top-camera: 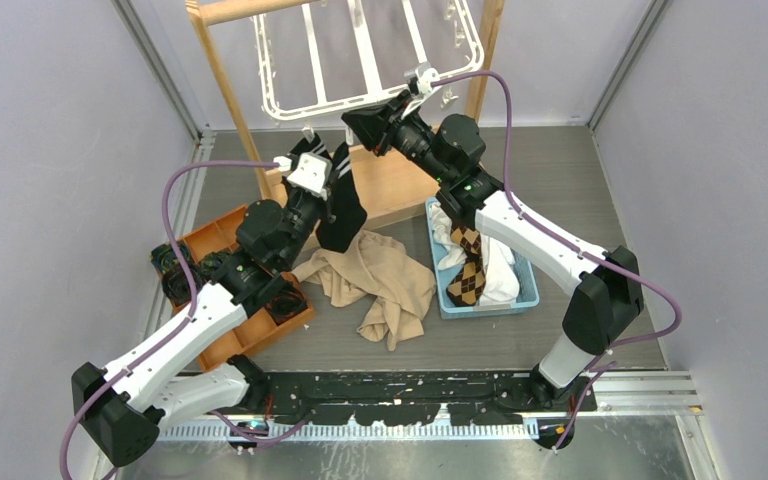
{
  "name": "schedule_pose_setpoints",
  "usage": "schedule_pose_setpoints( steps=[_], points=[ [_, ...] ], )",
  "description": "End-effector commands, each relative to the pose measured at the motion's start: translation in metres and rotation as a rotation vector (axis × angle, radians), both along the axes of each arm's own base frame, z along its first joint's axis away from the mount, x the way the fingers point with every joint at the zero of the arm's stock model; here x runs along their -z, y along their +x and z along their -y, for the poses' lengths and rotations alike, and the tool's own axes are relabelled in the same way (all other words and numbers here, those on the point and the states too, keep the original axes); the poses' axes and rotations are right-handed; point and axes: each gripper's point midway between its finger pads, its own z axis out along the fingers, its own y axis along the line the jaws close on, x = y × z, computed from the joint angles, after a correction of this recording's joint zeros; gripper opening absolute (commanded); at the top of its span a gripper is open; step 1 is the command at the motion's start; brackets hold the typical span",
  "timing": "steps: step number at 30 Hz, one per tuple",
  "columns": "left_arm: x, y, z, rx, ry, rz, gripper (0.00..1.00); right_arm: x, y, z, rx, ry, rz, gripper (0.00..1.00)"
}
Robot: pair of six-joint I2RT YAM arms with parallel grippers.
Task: Clip the socks to the hanger
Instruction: Clamp the sock onto the hanger.
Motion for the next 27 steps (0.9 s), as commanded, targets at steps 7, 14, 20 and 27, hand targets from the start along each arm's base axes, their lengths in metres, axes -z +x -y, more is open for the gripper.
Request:
schedule_pose_setpoints(
  steps=[7,14,20,27],
  points=[
    [-0.027,0.002,-0.005,-0.028,-0.121,0.039,0.0,-0.031,-0.015,0.004,-0.018,0.048,0.019,0.1],
    [-0.023,0.004,-0.004,-0.048,-0.256,-0.043,0.0,-0.033,-0.017,0.003,-0.036,0.07,0.021,0.1],
    [-0.023,-0.022,0.017,0.224,-0.314,-0.07,0.0,-0.036,-0.022,0.001,-0.063,0.082,0.038,0.1],
    [-0.018,-0.021,-0.008,0.363,-0.353,-0.118,0.0,-0.033,-0.023,0.0,-0.073,0.082,0.043,0.1]
  ],
)
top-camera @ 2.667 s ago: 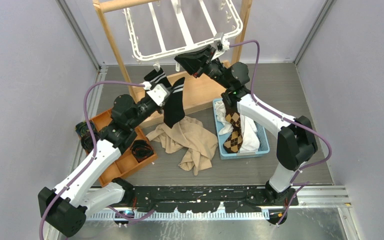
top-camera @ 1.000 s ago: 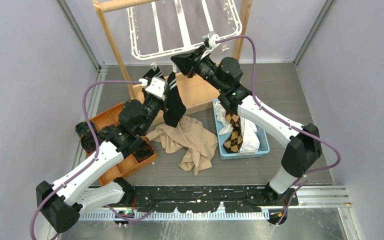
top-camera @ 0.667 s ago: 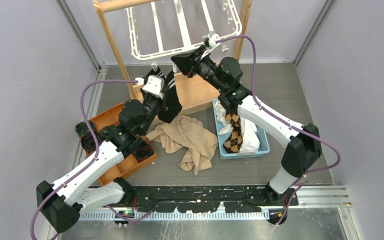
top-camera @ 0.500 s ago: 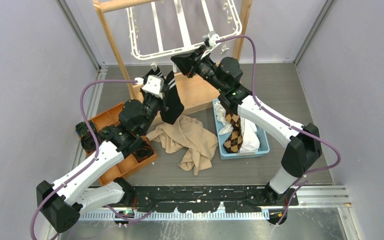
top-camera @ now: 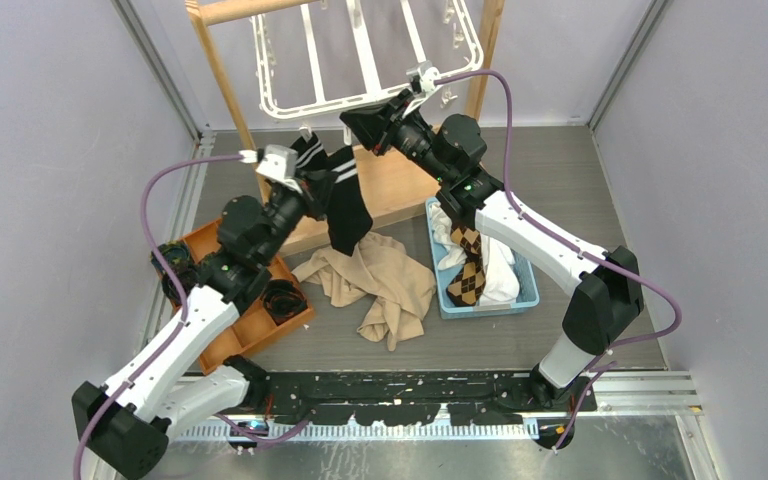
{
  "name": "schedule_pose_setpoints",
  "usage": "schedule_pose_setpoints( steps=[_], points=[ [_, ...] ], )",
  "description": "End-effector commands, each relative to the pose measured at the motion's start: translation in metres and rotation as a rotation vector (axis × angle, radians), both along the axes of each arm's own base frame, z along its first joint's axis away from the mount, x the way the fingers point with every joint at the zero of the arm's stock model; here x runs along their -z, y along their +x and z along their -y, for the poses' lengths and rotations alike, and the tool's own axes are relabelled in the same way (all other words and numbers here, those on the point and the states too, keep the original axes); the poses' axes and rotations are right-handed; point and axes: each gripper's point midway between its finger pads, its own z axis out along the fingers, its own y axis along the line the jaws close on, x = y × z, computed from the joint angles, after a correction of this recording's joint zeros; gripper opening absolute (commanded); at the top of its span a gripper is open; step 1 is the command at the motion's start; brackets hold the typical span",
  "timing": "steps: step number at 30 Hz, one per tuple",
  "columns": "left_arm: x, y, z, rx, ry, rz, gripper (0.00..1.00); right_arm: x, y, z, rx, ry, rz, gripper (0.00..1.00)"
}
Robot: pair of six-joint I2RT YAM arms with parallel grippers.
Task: Clip the socks to the hanger
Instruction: Clamp the sock onto the hanger.
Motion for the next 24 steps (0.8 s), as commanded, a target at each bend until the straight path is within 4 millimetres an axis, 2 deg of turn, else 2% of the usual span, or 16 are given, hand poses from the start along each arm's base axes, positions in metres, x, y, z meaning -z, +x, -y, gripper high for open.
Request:
schedule_pose_setpoints(
  steps=[1,4,7,9,12,17,24],
  points=[
    [-0.014,-0.021,0.011,0.214,-0.044,0.041,0.0,-0.026,-0.017,0.002,-0.035,0.044,0.054,0.1],
    [-0.01,-0.025,0.016,0.293,0.003,0.06,0.0,-0.027,-0.017,0.001,-0.038,0.044,0.055,0.1],
    [-0.01,-0.02,0.011,0.26,0.06,0.067,0.0,-0.026,-0.017,0.001,-0.037,0.044,0.051,0.1],
    [-0.012,-0.01,-0.002,0.155,0.089,0.052,0.0,-0.026,-0.015,0.001,-0.031,0.045,0.046,0.1],
    [-0.014,-0.006,-0.014,0.001,0.182,0.087,0.0,-0.025,-0.012,0.0,-0.024,0.046,0.034,0.1],
    [-0.006,-0.011,-0.006,-0.154,0.367,0.178,0.0,-0.027,-0.009,-0.001,-0.019,0.056,0.022,0.1],
    [-0.015,-0.005,-0.009,-0.333,0.339,0.259,0.0,-0.027,-0.004,0.0,0.017,0.049,-0.005,0.1]
  ],
)
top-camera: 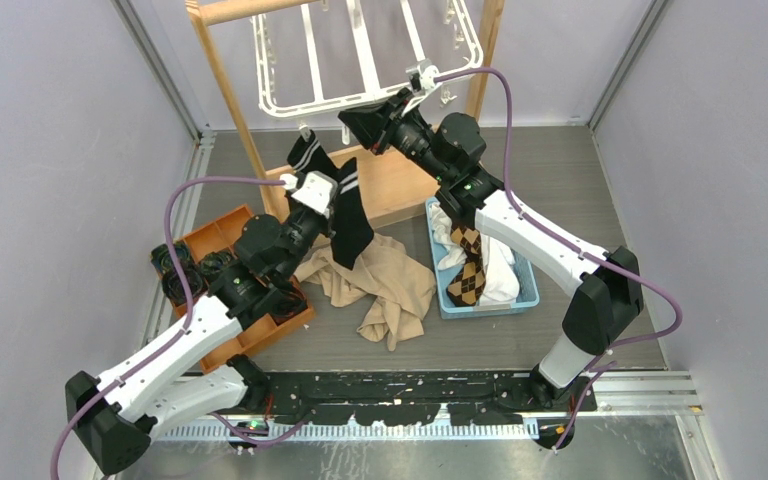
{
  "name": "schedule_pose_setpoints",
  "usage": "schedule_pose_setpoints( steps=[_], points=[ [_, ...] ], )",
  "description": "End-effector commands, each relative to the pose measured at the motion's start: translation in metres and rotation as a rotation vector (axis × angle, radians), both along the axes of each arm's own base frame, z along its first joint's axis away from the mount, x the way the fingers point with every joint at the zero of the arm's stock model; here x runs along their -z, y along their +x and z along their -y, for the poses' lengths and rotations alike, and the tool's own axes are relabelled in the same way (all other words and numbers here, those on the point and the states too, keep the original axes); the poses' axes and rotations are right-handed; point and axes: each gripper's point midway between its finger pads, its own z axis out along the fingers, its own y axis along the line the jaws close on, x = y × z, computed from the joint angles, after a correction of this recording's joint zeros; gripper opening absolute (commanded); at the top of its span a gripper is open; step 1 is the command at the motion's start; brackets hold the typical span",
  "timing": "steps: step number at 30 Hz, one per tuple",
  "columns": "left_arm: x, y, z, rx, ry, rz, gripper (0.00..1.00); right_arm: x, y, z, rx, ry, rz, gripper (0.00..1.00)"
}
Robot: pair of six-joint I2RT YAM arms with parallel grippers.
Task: Clip the socks to the hanger
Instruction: Clamp the sock onto the hanger.
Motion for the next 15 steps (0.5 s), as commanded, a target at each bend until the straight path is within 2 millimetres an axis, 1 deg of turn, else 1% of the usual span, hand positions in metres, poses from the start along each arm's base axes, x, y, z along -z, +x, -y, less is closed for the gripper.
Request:
schedule_pose_setpoints(
  steps=[1,7,15],
  points=[
    [-0.031,0.018,-0.033,-0.235,-0.045,0.145,0.0,-0.025,-0.003,0.001,0.022,0.037,0.014,0.1],
    [-0.037,0.033,-0.031,-0.293,-0.079,0.202,0.0,-0.022,0.0,-0.003,0.054,0.017,-0.014,0.1],
    [-0.04,0.04,-0.026,-0.296,-0.138,0.201,0.0,-0.013,0.005,-0.01,0.109,-0.012,-0.059,0.1]
  ],
)
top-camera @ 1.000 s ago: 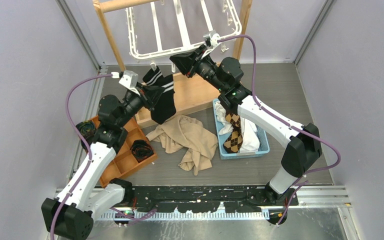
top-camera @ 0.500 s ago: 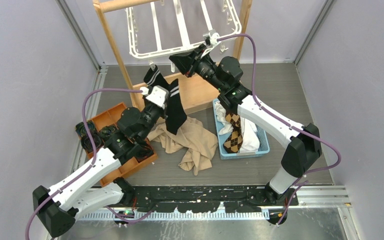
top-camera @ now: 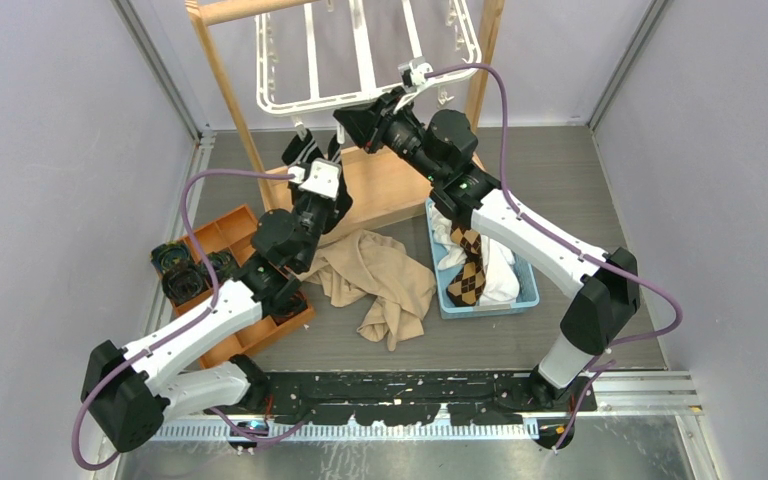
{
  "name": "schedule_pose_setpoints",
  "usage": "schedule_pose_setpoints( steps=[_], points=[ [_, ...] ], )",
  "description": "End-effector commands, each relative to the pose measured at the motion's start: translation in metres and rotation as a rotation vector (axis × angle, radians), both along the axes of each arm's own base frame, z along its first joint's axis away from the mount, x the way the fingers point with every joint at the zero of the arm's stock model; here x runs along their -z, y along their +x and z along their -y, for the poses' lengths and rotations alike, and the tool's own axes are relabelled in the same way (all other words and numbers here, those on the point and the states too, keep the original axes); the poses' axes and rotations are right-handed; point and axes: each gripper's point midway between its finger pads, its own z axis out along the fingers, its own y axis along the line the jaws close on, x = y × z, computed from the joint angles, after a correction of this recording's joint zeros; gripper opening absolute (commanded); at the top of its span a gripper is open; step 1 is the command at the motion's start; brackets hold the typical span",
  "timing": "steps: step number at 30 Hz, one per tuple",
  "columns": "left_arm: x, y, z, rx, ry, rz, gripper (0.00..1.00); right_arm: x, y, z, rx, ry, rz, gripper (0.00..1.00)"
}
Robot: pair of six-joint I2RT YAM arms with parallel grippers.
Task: Clip the socks to the hanger
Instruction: Clamp the sock onto the hanger.
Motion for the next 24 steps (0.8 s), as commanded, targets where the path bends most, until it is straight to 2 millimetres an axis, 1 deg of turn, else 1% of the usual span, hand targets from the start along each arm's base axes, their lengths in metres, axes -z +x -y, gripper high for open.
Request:
schedule_pose_setpoints(
  steps=[1,7,9,16,24],
  points=[
    [-0.032,-0.002,-0.007,-0.028,-0.124,0.093,0.0,-0.01,0.004,-0.002,0.051,-0.001,0.001,0.1],
    [-0.03,-0.002,-0.005,-0.017,-0.136,0.093,0.0,-0.008,0.008,-0.006,0.082,-0.01,-0.019,0.1],
    [-0.027,-0.003,-0.002,-0.001,-0.135,0.09,0.0,-0.009,0.011,-0.004,0.114,-0.004,-0.026,0.1],
    [-0.018,-0.006,0.005,0.044,-0.138,0.077,0.0,-0.006,0.013,-0.005,0.142,-0.006,-0.041,0.1],
    [-0.019,-0.005,0.006,0.049,-0.142,0.076,0.0,0.001,0.017,-0.003,0.175,-0.027,-0.06,0.1]
  ],
)
